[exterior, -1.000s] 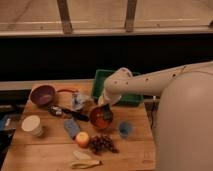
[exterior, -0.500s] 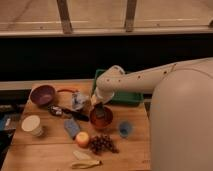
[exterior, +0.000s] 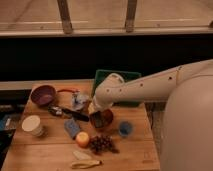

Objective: Wipe red bowl with eraser

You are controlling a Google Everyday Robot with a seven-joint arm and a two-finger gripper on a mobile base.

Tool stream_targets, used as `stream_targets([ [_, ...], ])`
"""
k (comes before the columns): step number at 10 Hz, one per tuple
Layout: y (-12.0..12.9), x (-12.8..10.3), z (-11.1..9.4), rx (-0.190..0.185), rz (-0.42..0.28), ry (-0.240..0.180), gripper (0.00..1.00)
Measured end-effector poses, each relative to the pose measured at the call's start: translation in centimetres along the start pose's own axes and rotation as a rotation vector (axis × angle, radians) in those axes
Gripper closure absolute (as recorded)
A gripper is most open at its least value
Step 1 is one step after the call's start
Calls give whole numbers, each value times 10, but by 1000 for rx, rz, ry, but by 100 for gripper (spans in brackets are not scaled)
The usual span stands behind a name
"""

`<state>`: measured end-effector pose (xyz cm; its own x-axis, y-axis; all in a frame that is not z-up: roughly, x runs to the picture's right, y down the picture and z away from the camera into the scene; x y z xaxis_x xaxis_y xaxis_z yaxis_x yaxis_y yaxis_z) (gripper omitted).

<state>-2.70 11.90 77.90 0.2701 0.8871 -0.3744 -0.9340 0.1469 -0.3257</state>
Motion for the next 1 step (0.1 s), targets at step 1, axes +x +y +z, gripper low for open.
stream_targets([
  [1,-12,8,-2,-3,39,3,100],
])
